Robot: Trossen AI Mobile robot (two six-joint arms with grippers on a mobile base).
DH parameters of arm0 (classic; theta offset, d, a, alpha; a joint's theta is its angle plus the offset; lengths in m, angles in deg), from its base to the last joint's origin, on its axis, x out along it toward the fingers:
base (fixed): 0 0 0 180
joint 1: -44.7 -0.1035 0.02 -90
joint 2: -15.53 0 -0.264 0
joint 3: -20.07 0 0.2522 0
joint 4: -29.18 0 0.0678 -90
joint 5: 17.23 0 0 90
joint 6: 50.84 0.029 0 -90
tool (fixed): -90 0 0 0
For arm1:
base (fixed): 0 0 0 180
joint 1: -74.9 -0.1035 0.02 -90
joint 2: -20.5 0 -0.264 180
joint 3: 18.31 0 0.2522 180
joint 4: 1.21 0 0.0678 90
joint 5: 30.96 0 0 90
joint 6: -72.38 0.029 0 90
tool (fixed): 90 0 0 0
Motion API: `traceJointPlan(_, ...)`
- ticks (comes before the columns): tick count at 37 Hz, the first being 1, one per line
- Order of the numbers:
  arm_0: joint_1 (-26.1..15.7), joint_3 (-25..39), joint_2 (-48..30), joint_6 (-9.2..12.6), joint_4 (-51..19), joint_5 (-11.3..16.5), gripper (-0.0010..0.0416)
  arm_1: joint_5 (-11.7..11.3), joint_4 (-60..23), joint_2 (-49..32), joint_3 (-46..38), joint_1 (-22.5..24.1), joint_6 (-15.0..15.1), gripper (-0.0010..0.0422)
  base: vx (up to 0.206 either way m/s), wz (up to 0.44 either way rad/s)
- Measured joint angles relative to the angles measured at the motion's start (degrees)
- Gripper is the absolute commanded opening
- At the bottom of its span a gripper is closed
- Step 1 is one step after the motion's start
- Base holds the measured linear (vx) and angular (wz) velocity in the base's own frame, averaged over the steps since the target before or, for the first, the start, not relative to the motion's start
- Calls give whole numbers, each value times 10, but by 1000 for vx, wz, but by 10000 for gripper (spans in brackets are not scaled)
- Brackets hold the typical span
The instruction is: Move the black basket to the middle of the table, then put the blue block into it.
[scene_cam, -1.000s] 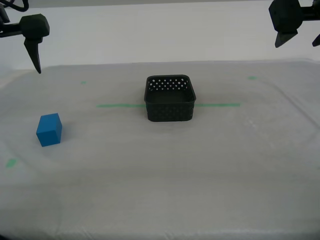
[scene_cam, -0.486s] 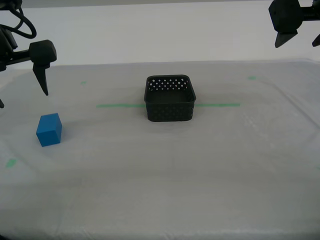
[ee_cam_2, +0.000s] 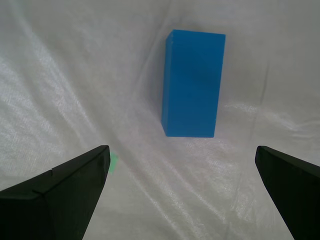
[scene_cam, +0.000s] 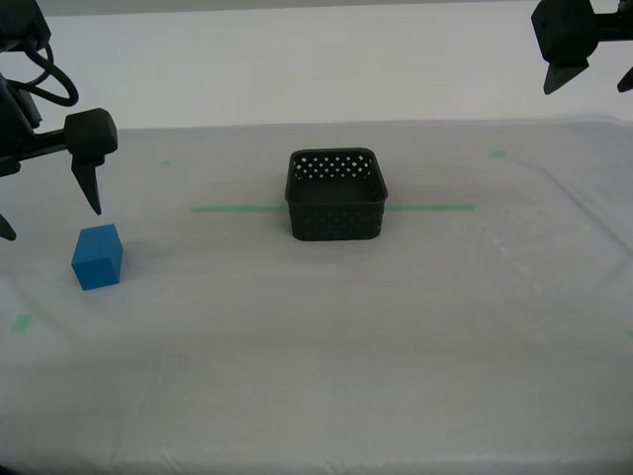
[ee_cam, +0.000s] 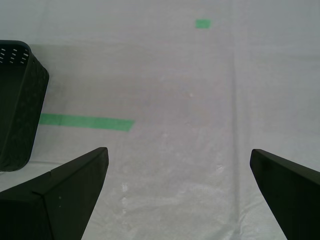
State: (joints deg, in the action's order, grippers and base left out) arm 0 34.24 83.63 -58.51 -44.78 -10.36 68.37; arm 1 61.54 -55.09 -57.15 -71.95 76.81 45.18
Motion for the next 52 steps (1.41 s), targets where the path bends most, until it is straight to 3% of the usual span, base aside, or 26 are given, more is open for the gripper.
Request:
traceJointPlan(9, 0, 0, 0, 0, 0, 0, 399, 0, 46, -7, 11, 13, -19, 401, 0, 0)
traceJointPlan(21, 0, 0, 0, 0, 0, 0, 399, 10, 65, -67, 11, 23, -20, 401, 0, 0)
traceJointPlan(34, 0, 0, 0, 0, 0, 0, 399, -13, 105, -132, 11, 23, -27, 401, 0, 0)
traceJointPlan(52, 0, 0, 0, 0, 0, 0, 399, -18, 158, -196, 11, 23, -51, 401, 0, 0)
